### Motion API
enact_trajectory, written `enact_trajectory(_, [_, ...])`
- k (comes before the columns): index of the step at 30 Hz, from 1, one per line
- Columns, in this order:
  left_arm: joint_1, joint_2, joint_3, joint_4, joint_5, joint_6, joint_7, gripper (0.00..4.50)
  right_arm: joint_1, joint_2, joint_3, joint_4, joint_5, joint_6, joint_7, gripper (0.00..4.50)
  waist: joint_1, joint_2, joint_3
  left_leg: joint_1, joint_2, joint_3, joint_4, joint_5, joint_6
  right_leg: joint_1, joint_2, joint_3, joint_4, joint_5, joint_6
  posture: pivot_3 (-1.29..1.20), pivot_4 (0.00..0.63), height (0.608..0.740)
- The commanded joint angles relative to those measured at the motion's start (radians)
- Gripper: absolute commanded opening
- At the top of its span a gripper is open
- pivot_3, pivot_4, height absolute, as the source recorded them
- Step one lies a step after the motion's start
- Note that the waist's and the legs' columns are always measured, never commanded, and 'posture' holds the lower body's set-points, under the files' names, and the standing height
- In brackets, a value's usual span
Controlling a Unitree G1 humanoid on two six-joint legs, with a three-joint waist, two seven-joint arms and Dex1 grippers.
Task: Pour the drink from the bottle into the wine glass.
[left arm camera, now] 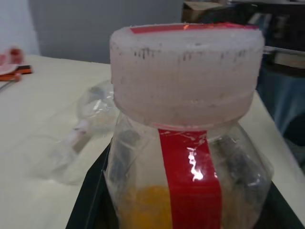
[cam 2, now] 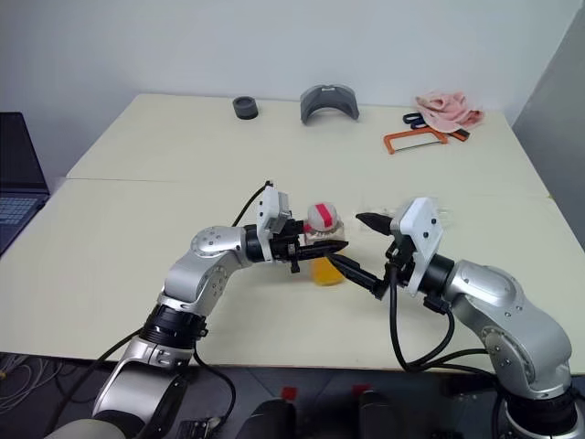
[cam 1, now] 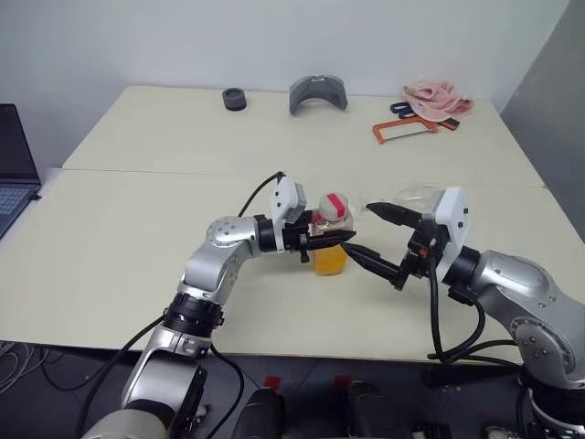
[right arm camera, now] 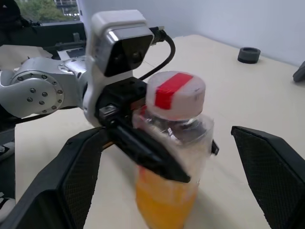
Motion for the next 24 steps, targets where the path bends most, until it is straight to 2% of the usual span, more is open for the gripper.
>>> enact_trajectory(1, [-0.066,-0.005,-0.008,0.039,-0.002,-0.046,-0.085,1.74,-0.055,0.007,0.018,-0.024,0.018,0.027,-0.036,4.5,0.0,0.0,0.0,0.0,0.0,0.0,0.0,0.0,0.0,0.0,0.0,0.0,0.0,0.0,0.0,0.0,0.15,0.74])
enact_trajectory(10, [-0.087,-0.025,-0.012,0.11,0.042,-0.104,-0.132,1.74,-0.129,0.083,0.079,0.034,-0.008,0.002,-0.076,4.5,-0.001,0.0,0.0,-0.001,0.001,-0.001,0.0,0.0,0.0,0.0,-0.001,0.0,-0.001,0.0,0.0,0.0,0.15,0.74])
enact_trajectory(21, [-0.08,-0.025,0.001,0.116,0.06,-0.12,-0.127,1.74,-0.15,0.08,0.124,0.088,-0.066,-0.025,-0.059,4.5,-0.001,0.0,0.0,-0.001,0.001,-0.002,0.0,0.0,0.0,-0.001,-0.001,0.0,-0.001,0.0,0.0,0.0,0.15,0.74])
enact_trajectory(24, [-0.08,-0.026,0.003,0.113,0.061,-0.118,-0.127,1.74,-0.153,0.09,0.12,0.093,-0.068,-0.032,-0.053,3.57,-0.001,0.0,0.0,-0.001,0.001,-0.001,0.0,0.0,0.0,-0.001,-0.001,0.0,-0.001,0.0,0.0,0.0,0.15,0.74])
